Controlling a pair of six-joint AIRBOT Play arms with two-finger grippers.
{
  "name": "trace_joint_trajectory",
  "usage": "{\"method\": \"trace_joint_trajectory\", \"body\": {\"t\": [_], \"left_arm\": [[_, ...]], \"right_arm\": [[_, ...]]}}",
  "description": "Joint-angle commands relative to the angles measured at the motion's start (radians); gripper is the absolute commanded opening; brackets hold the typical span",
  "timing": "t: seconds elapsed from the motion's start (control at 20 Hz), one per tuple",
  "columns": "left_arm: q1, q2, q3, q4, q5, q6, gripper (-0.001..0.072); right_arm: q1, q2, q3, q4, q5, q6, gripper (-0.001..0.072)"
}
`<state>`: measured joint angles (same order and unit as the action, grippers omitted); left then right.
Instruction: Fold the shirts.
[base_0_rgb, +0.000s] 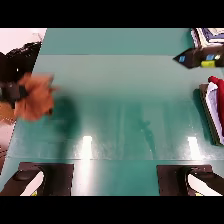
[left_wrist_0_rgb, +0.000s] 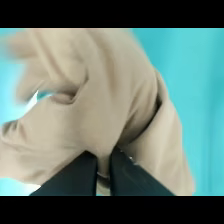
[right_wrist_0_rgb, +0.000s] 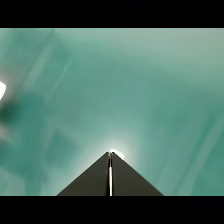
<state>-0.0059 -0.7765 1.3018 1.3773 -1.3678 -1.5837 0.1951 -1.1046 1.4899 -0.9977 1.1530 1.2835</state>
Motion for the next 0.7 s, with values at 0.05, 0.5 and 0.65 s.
{"method": "trace_joint_trajectory", "body": {"t": [0.05,0.5,0.65], "left_arm": [[-0.332,-0.069,0.325,-0.076,0.095,0.002,0.0024],[-0.69,-0.574,0.336,-0.104,0.052,0.013,0.0031],[-0.737,-0.713,0.334,-0.16,0.032,0.013,0.0558]], "right_arm": [[0.0,0.0,0.151,-0.001,-0.061,-0.001,0.0017],[0.0,0.002,0.223,-0.023,0.003,-0.001,0.0017],[0.0,0.002,0.223,-0.082,0.046,-0.001,0.0017]]}}
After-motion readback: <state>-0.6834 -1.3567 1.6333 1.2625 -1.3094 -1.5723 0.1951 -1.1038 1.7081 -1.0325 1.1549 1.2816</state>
